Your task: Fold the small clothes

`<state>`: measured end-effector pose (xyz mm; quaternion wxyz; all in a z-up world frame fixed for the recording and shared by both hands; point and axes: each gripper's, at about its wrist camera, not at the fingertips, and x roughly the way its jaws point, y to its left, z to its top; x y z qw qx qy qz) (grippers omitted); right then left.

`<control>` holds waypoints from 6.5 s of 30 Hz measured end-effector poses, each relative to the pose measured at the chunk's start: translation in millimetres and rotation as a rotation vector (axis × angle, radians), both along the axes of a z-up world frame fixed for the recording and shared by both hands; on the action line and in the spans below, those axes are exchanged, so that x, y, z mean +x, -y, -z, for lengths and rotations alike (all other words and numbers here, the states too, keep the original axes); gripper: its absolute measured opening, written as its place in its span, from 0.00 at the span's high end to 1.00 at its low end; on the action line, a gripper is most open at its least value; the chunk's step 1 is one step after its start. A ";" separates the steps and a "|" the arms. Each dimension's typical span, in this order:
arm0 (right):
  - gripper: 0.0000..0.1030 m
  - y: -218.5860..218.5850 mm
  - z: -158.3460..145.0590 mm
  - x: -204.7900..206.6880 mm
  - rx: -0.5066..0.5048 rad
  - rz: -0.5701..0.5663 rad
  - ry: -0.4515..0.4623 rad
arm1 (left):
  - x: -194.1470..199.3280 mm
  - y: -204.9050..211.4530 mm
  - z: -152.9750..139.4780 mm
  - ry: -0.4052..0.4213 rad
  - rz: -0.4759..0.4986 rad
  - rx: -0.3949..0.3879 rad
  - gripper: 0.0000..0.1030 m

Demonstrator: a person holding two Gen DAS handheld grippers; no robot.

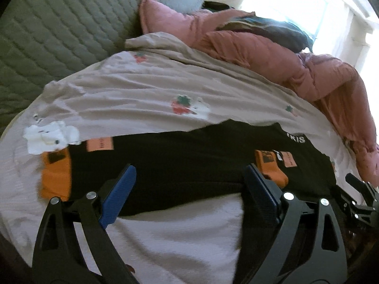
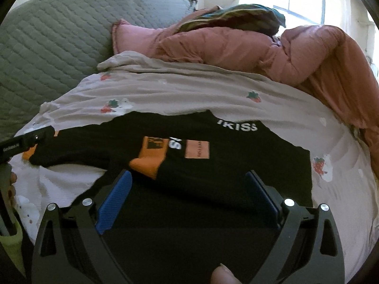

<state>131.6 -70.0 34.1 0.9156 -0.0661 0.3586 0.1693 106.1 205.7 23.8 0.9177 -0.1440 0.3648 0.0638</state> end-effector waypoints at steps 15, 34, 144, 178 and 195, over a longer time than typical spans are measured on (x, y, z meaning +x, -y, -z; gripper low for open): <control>0.07 -70.9 -3.1 -13.6 -0.035 -0.143 0.007 | -46.4 -87.2 -7.7 -0.006 -0.210 0.006 0.17; 0.07 -157.0 -7.5 -20.8 -0.047 -0.303 0.001 | -78.4 -158.0 20.7 -0.061 -0.306 -0.136 0.27; 0.18 36.7 58.7 29.8 0.176 0.014 -0.210 | 38.6 104.3 21.6 -0.034 0.184 -0.009 0.61; 0.93 76.8 -1.9 47.3 0.179 0.066 0.018 | 33.2 56.5 36.3 0.044 0.126 -0.088 0.44; 0.94 154.0 33.9 65.3 0.183 0.251 -0.024 | 48.9 94.6 24.9 -0.001 0.210 -0.047 0.43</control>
